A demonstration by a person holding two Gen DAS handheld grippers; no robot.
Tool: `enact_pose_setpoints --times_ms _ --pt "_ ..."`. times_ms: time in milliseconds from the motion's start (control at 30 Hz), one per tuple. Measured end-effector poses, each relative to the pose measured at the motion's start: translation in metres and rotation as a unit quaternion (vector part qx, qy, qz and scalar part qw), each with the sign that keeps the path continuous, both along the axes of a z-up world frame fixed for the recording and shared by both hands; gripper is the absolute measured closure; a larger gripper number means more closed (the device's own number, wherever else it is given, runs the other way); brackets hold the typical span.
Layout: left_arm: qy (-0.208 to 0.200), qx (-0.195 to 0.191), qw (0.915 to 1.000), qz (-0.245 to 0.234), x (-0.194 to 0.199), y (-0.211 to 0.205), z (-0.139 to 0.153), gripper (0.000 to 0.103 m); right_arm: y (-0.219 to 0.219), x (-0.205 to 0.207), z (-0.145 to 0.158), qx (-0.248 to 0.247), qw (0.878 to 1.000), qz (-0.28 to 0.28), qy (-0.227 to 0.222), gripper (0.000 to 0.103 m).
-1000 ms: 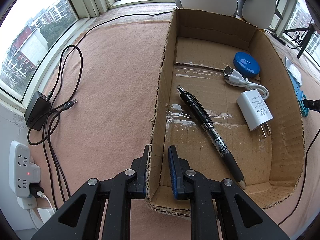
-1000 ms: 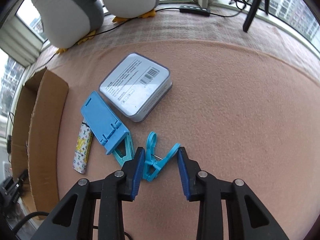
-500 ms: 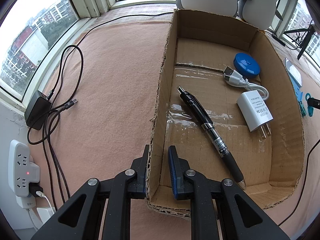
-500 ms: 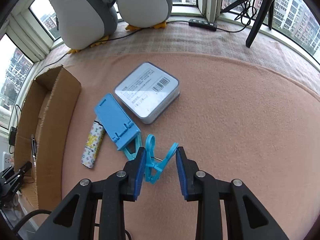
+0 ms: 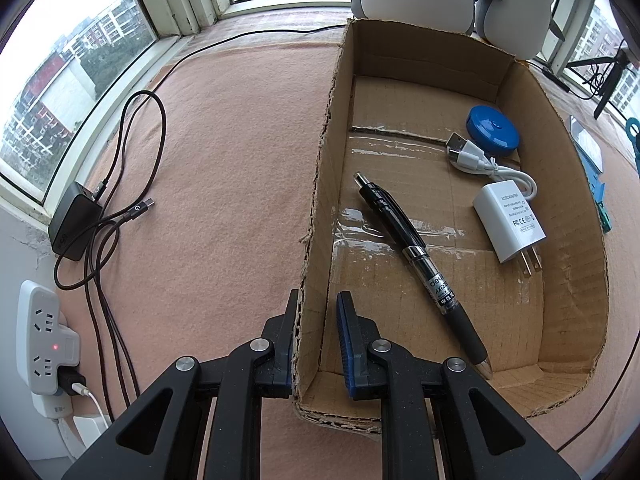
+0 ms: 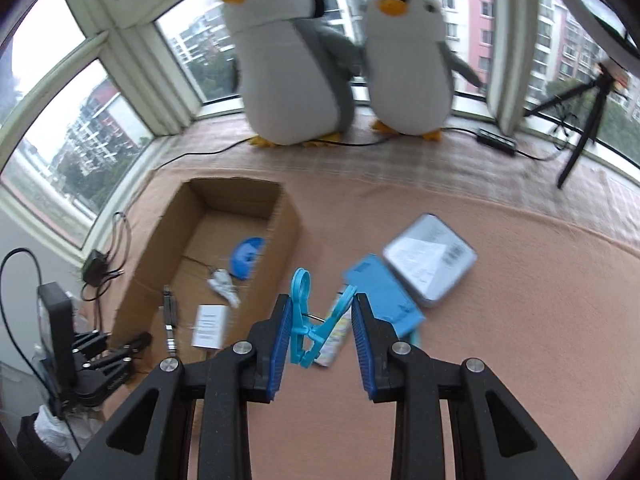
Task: Organize rigid objects
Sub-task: 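Carry the clothespins with the right gripper and release them into the box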
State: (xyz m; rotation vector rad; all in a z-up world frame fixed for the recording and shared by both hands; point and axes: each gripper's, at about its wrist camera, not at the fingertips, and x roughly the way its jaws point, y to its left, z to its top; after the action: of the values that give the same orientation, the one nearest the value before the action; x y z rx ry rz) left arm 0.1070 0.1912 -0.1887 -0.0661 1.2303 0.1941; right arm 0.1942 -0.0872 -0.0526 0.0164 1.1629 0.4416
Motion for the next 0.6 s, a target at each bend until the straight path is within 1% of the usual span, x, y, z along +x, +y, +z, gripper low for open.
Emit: enact_pose_setpoints --times_ms 167,300,400,600 --pt "0.0 0.0 1.0 -0.001 0.0 -0.001 0.0 0.087 0.042 -0.006 0.001 0.006 0.999 0.044 -0.004 0.076" --pt "0.0 0.0 1.0 0.0 0.001 -0.001 0.0 0.087 0.073 -0.009 -0.003 -0.002 0.997 0.075 -0.006 0.076" --pt "0.0 0.0 1.0 0.0 0.0 -0.001 0.0 0.087 0.089 -0.012 -0.009 -0.01 0.996 0.09 -0.003 0.076" --pt "0.0 -0.001 1.0 0.0 0.001 -0.001 0.0 0.087 0.105 -0.014 -0.022 -0.019 0.994 0.106 0.008 0.076"
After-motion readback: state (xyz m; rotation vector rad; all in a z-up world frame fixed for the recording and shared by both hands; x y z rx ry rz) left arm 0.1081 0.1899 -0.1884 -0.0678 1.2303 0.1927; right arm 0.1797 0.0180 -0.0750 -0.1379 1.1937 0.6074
